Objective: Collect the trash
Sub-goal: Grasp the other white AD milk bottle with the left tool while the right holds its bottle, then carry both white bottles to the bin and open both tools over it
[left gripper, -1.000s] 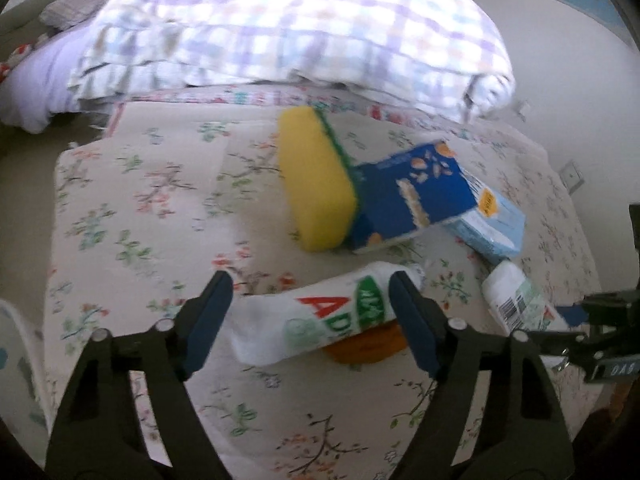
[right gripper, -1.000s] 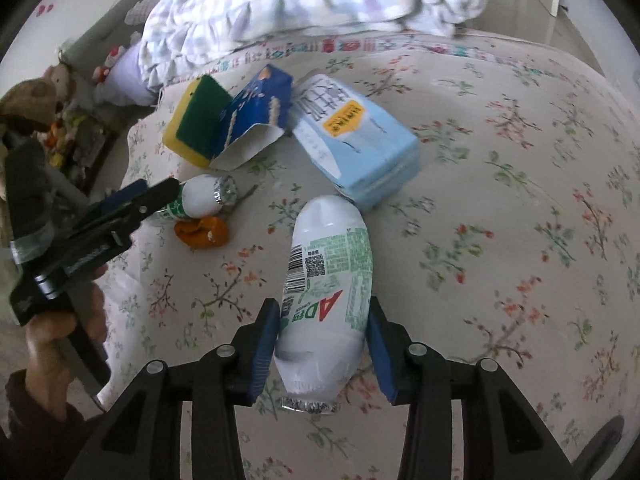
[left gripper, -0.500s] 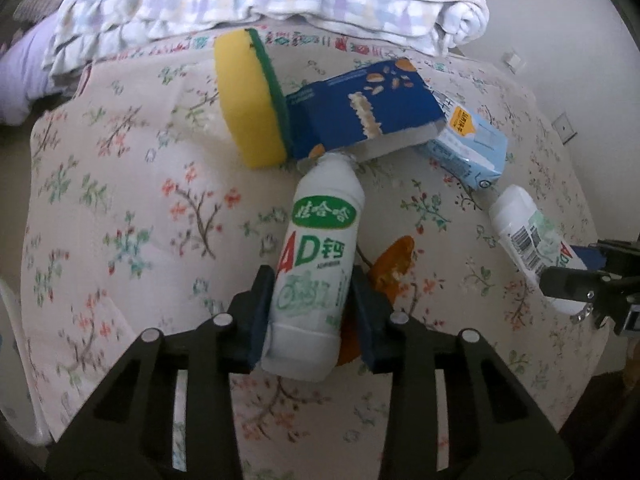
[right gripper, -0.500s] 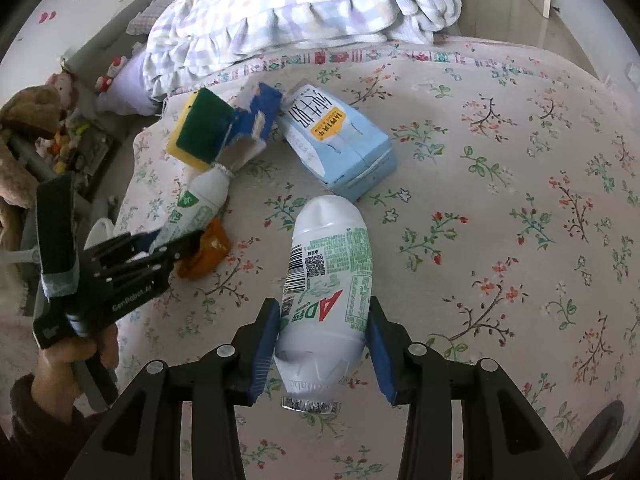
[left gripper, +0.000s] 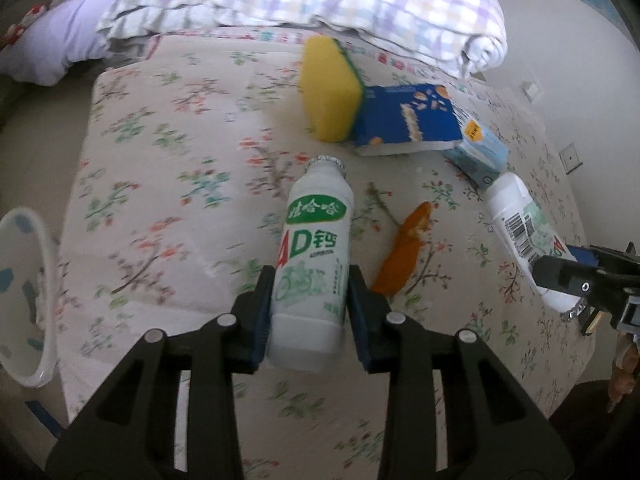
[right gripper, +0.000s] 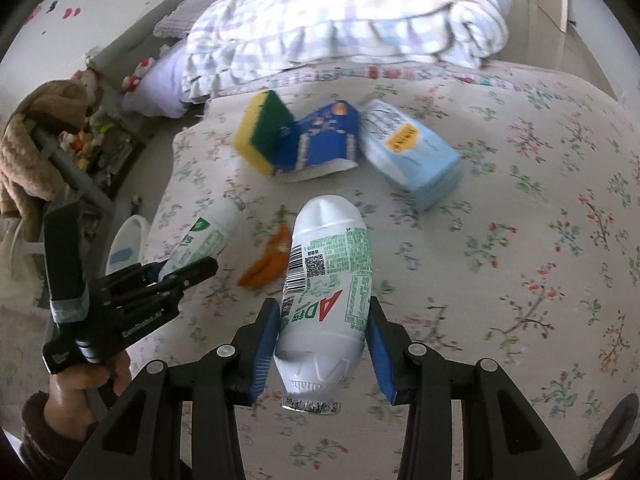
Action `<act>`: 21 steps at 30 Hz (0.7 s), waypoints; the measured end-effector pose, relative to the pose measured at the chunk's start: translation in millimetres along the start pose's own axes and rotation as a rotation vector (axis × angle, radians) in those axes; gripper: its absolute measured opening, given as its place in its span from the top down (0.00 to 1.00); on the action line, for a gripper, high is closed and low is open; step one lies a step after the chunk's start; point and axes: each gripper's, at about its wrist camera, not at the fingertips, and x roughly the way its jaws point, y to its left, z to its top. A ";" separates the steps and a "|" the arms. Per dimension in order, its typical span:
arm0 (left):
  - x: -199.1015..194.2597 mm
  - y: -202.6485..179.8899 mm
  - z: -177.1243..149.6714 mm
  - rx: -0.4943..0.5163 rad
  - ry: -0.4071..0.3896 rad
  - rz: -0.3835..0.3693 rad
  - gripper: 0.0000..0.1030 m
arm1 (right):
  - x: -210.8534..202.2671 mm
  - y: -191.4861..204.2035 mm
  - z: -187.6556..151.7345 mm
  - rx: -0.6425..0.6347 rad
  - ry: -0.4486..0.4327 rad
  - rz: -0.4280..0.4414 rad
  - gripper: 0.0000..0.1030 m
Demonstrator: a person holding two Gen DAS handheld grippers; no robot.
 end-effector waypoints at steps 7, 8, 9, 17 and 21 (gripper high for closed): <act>-24.5 36.0 -12.9 -0.058 -0.038 0.026 0.64 | 17.2 34.5 0.9 -0.044 0.015 0.018 0.58; -28.8 42.7 -15.5 -0.067 -0.044 0.030 0.64 | 20.0 39.6 1.0 -0.050 0.016 0.019 0.58; -32.4 48.8 -17.6 -0.076 -0.048 0.033 0.64 | 22.0 43.5 1.2 -0.056 0.017 0.021 0.58; -52.7 90.6 -32.0 -0.149 -0.073 0.062 0.64 | 45.1 83.0 4.7 -0.099 0.035 0.040 0.58; -64.2 116.3 -41.3 -0.187 -0.086 0.079 0.64 | 56.3 104.5 4.0 -0.124 0.045 0.050 0.58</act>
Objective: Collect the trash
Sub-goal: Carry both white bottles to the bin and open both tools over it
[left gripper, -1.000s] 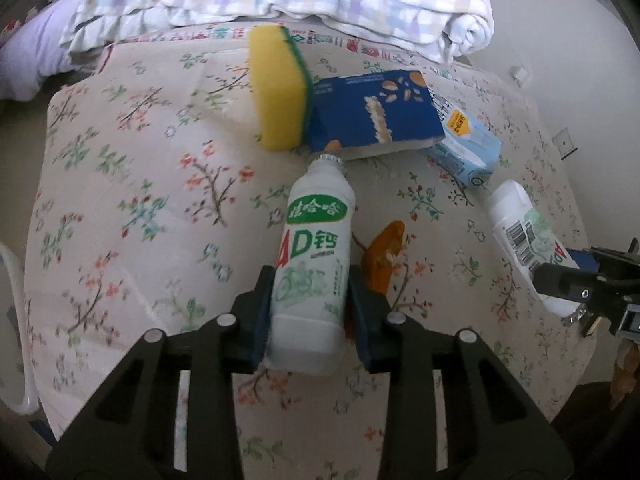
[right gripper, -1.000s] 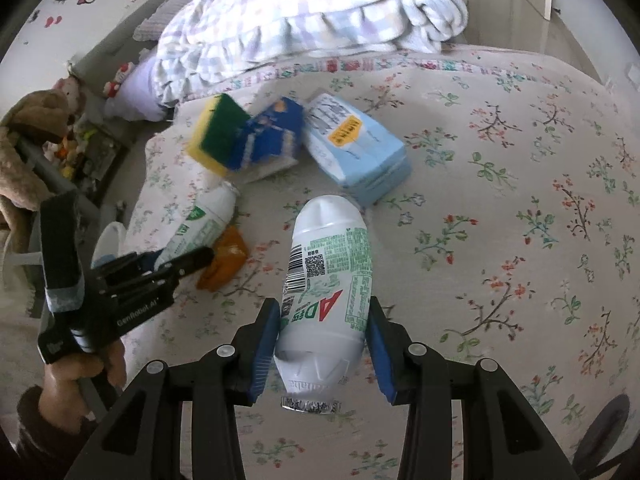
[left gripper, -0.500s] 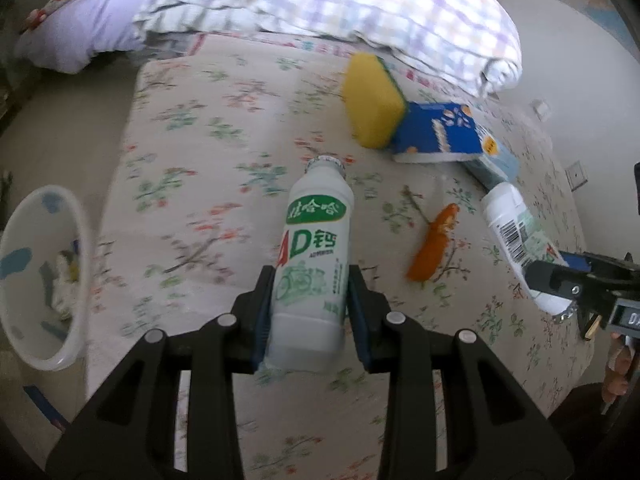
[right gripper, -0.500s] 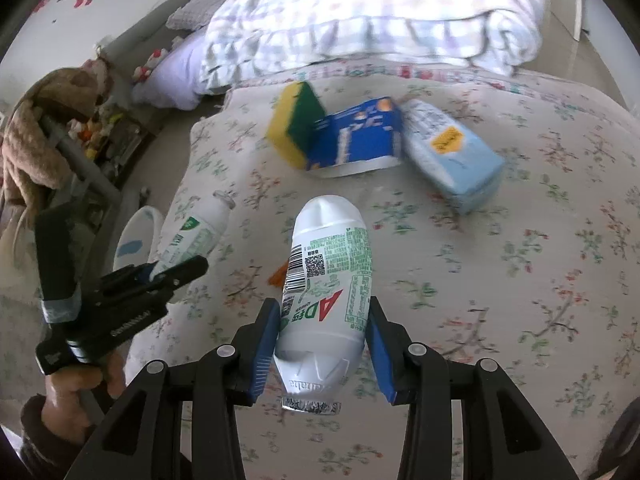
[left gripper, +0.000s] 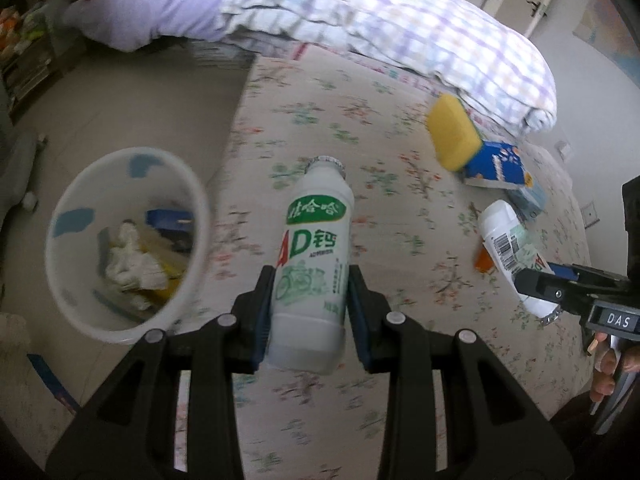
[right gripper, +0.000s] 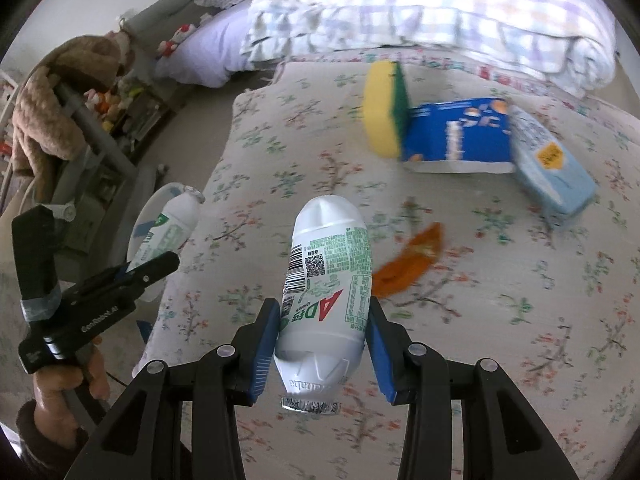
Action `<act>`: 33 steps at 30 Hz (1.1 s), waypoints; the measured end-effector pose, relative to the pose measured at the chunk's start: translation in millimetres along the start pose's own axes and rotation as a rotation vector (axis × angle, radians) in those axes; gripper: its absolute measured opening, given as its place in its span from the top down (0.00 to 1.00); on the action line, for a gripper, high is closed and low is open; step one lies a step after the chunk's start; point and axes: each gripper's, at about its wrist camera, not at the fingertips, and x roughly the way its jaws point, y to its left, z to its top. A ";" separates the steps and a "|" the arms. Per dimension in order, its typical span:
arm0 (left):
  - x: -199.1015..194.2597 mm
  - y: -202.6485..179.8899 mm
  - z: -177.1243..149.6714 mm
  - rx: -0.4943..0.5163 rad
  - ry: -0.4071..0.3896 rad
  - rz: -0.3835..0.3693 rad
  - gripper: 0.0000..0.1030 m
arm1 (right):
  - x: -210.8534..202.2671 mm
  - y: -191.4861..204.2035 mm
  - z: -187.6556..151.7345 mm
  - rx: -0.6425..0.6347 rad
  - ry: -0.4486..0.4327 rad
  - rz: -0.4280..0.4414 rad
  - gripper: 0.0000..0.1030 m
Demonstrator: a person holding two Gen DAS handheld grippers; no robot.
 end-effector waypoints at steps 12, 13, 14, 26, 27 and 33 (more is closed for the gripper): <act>-21.2 96.2 -14.2 -0.166 -0.042 0.088 0.64 | 34.2 67.3 9.7 -0.081 -0.002 0.043 0.58; -21.3 103.0 -15.1 -0.179 -0.045 0.095 0.64 | 38.3 75.0 10.9 -0.092 0.000 0.048 0.58; -21.1 110.9 -15.8 -0.192 -0.051 0.107 0.64 | 42.0 81.3 12.0 -0.102 0.004 0.053 0.58; -31.9 147.6 -21.2 -0.279 -0.120 0.277 0.19 | 78.8 139.2 23.5 -0.174 0.003 0.127 0.58; -33.1 150.5 -22.7 -0.287 -0.115 0.295 0.17 | 82.0 144.6 24.8 -0.181 0.004 0.130 0.58; -34.7 165.4 -32.2 -0.320 -0.071 0.353 0.10 | 98.8 173.4 30.1 -0.221 -0.002 0.131 0.58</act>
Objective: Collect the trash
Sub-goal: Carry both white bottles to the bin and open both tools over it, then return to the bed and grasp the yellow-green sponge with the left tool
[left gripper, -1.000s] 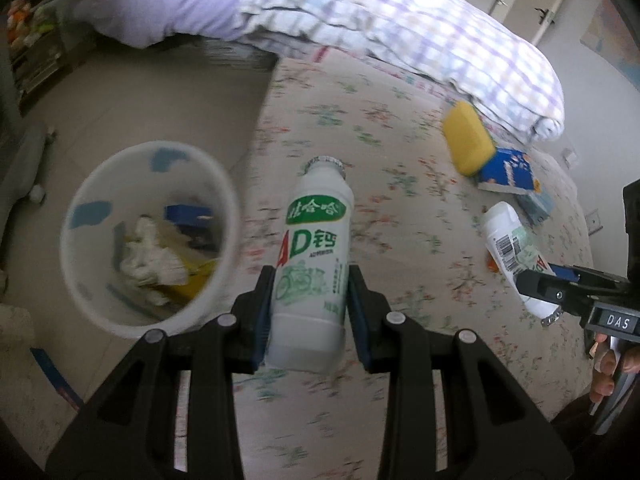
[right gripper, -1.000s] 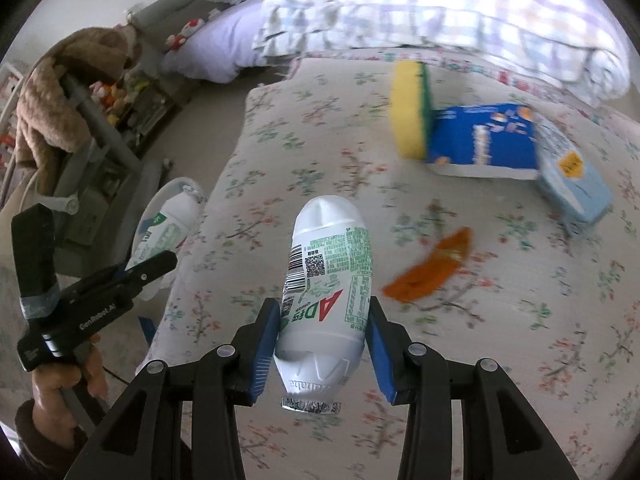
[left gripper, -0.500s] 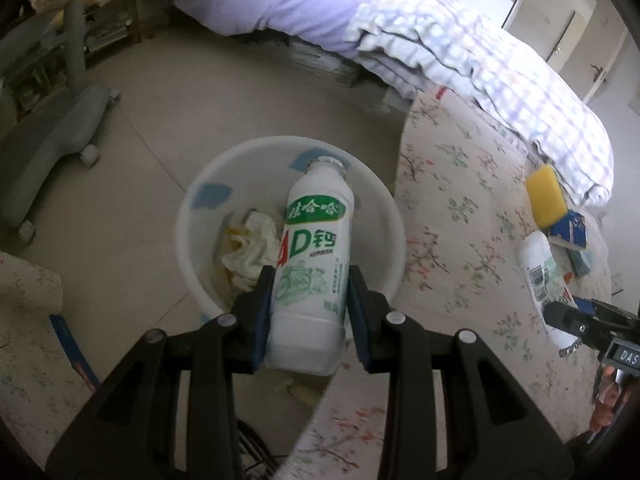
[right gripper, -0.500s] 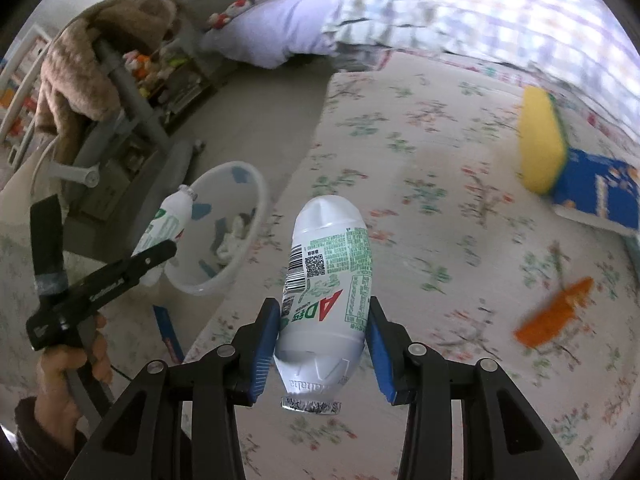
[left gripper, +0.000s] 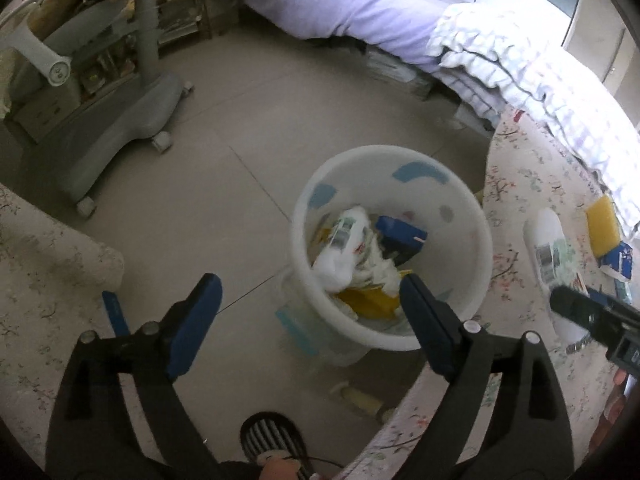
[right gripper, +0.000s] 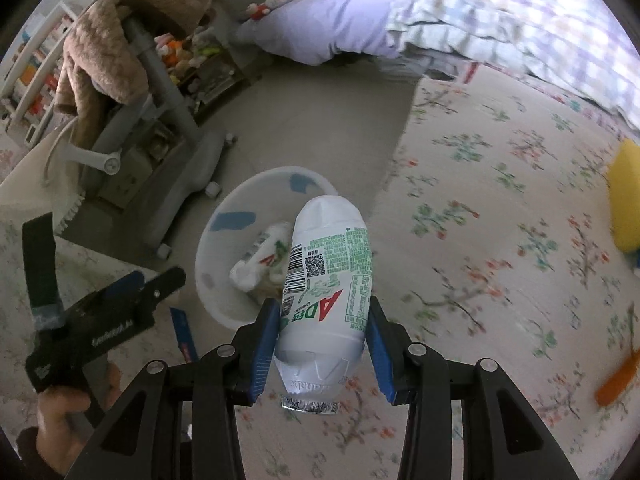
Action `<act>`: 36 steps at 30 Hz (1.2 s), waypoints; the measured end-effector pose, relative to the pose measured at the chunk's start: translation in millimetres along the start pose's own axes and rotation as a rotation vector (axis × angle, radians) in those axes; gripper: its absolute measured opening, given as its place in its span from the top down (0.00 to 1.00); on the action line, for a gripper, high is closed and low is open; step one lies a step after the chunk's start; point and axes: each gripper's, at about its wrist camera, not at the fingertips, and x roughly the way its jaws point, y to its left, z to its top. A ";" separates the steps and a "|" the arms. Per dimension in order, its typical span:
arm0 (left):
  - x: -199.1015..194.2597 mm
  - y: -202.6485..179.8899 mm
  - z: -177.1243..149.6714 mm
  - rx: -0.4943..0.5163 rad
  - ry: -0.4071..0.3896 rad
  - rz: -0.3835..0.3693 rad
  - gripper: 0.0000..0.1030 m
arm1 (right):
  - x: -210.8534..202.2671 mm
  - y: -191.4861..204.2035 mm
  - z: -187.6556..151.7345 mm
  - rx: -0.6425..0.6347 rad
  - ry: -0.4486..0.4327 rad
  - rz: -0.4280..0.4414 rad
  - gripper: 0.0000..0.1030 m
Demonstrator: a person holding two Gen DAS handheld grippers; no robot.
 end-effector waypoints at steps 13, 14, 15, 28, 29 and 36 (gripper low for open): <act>-4.5 24.4 0.6 -0.084 0.033 -0.001 0.09 | 39.6 27.6 20.0 -0.026 0.001 0.000 0.57; -4.5 24.8 0.7 -0.086 0.036 -0.004 0.09 | 39.6 29.1 21.2 -0.028 -0.010 0.000 0.56; -4.8 24.9 0.4 -0.085 0.037 -0.005 0.08 | 38.9 29.0 22.4 -0.028 -0.016 0.004 0.53; -11.9 5.2 1.9 -0.050 0.019 -0.018 0.03 | -21.6 -0.6 15.7 -0.025 -0.081 -0.106 0.23; -12.4 0.5 2.2 -0.046 0.023 -0.027 0.03 | -26.2 -5.7 13.6 -0.019 -0.082 -0.114 0.23; -20.0 -40.5 2.5 0.019 0.031 -0.078 0.01 | -63.7 -51.7 -6.9 0.037 -0.081 -0.184 0.22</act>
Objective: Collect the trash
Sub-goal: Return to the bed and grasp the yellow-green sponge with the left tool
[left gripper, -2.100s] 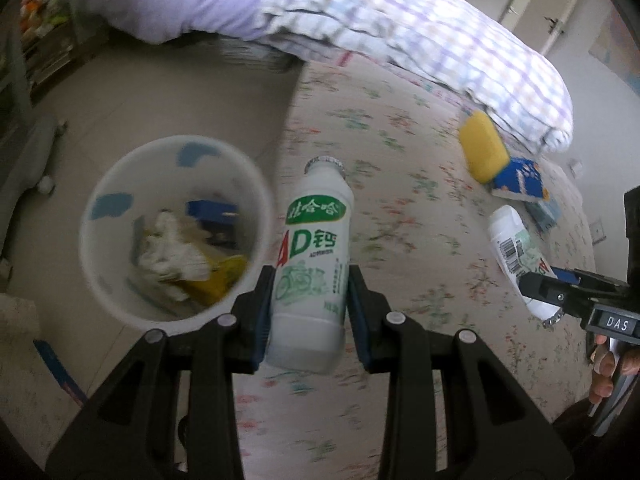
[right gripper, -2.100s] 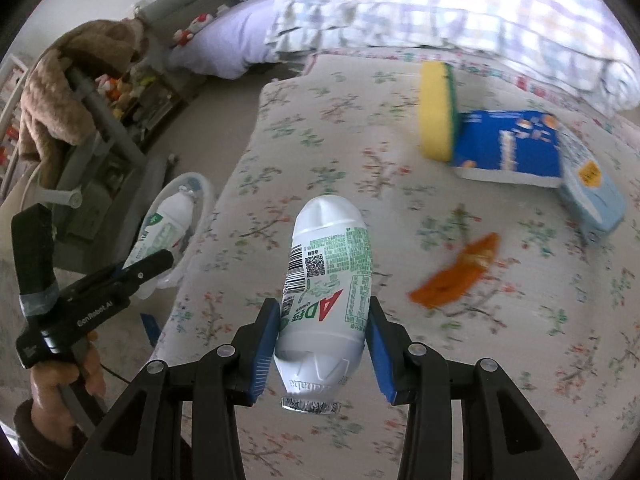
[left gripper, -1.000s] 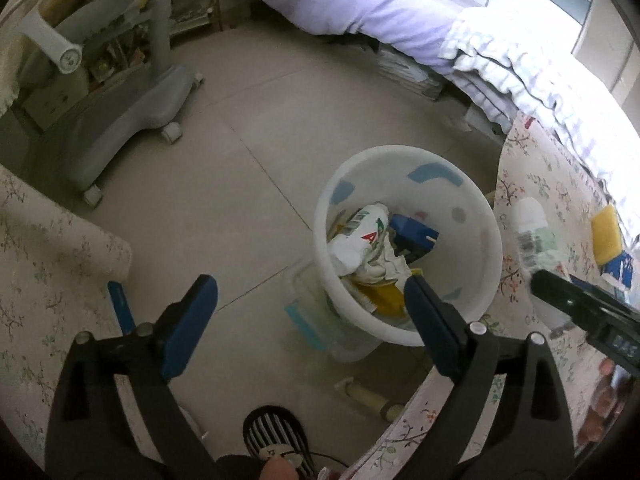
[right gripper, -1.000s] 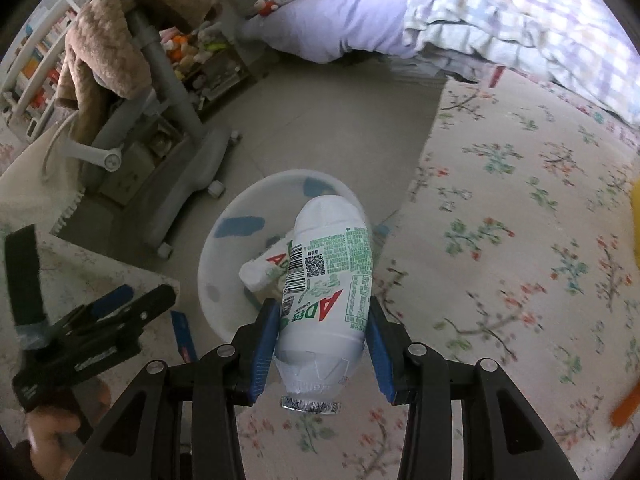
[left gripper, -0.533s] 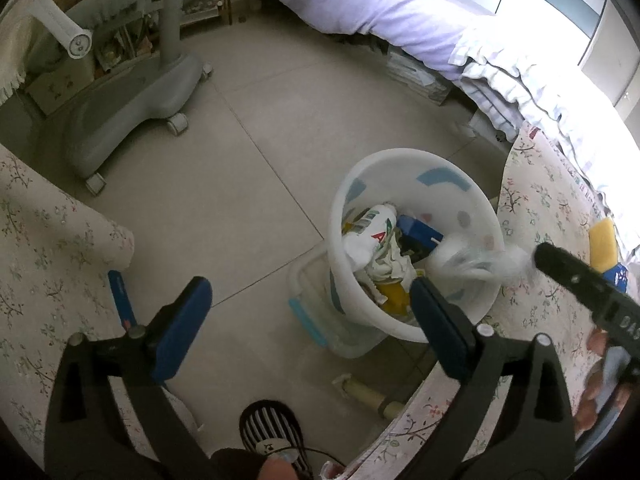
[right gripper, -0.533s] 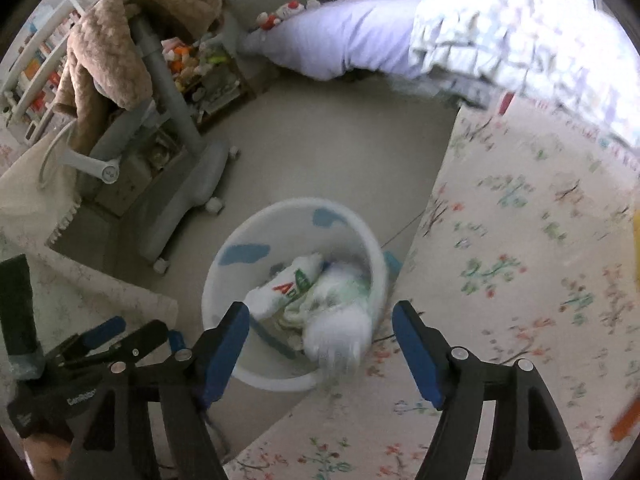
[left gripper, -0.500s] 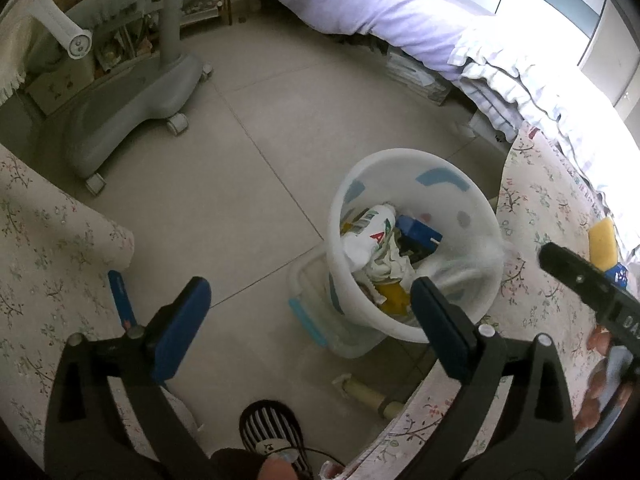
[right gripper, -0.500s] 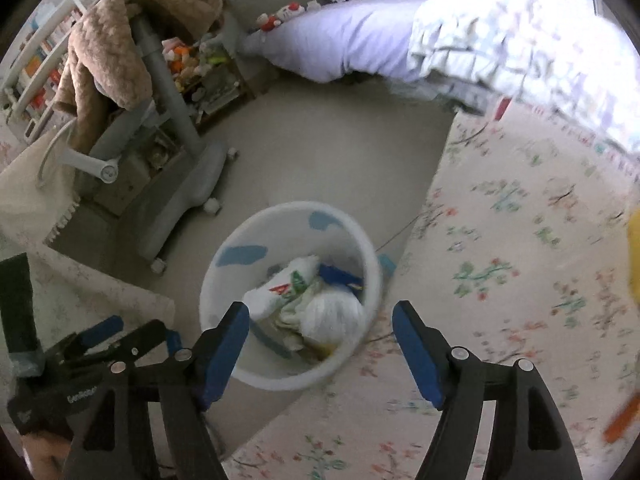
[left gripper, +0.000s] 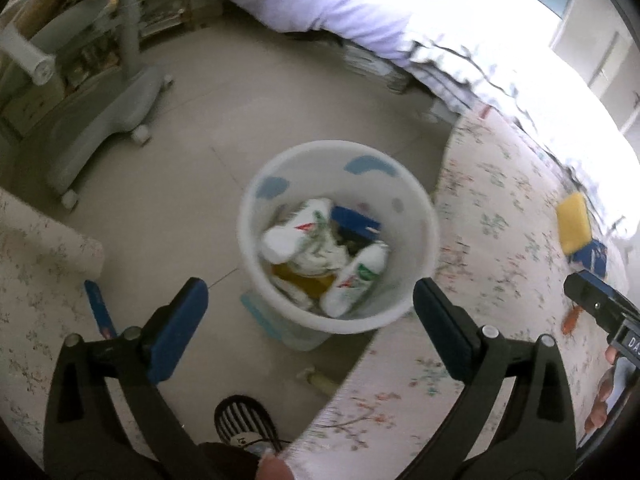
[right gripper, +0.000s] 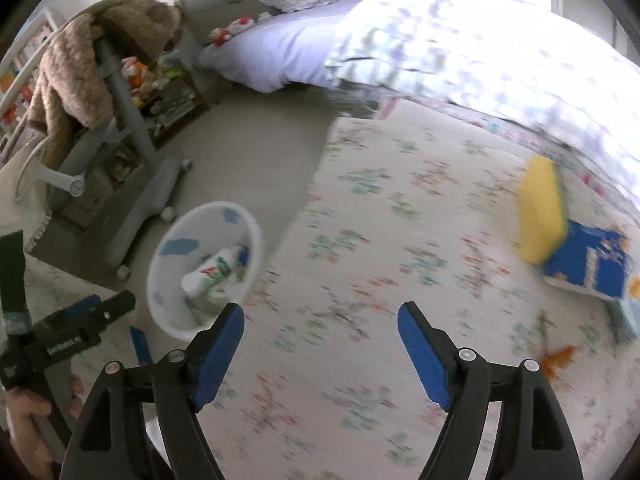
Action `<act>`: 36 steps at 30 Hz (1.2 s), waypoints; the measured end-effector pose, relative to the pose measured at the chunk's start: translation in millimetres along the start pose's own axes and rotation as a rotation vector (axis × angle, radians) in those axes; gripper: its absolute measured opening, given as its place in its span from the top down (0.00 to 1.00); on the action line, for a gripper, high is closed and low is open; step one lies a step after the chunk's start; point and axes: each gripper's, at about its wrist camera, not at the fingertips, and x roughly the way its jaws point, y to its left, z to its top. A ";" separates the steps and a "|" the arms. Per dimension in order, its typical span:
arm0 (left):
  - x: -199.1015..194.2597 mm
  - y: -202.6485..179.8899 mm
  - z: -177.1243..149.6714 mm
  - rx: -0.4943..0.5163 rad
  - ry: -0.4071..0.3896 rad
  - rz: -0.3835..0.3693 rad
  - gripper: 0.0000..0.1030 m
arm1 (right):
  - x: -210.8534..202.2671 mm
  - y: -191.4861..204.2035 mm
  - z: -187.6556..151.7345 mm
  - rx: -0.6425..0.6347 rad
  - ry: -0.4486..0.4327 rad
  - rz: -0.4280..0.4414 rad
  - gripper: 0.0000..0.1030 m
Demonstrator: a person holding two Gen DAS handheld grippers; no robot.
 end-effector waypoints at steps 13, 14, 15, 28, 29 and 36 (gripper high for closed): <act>-7.4 -84.4 -3.5 0.101 0.002 -0.066 0.01 | -57.0 -109.5 -26.3 0.147 -0.033 -0.112 0.21; -6.7 -92.8 -3.2 0.109 0.003 -0.074 0.01 | -62.3 -120.3 -27.1 0.160 -0.044 -0.124 0.21; -6.2 -100.5 -2.9 0.114 0.004 -0.080 0.01 | -65.2 -127.2 -27.4 0.168 -0.051 -0.131 0.21; 20.4 -201.3 6.1 0.142 0.012 -0.152 0.01 | -86.1 -242.7 -22.7 0.337 -0.085 -0.240 0.20; 23.0 -208.1 6.8 0.142 0.015 -0.164 0.01 | -84.5 -249.0 -23.1 0.346 -0.080 -0.244 0.20; 37.7 -256.3 11.4 0.144 -0.010 -0.290 0.01 | -63.4 -268.8 -25.2 0.300 -0.018 -0.286 0.20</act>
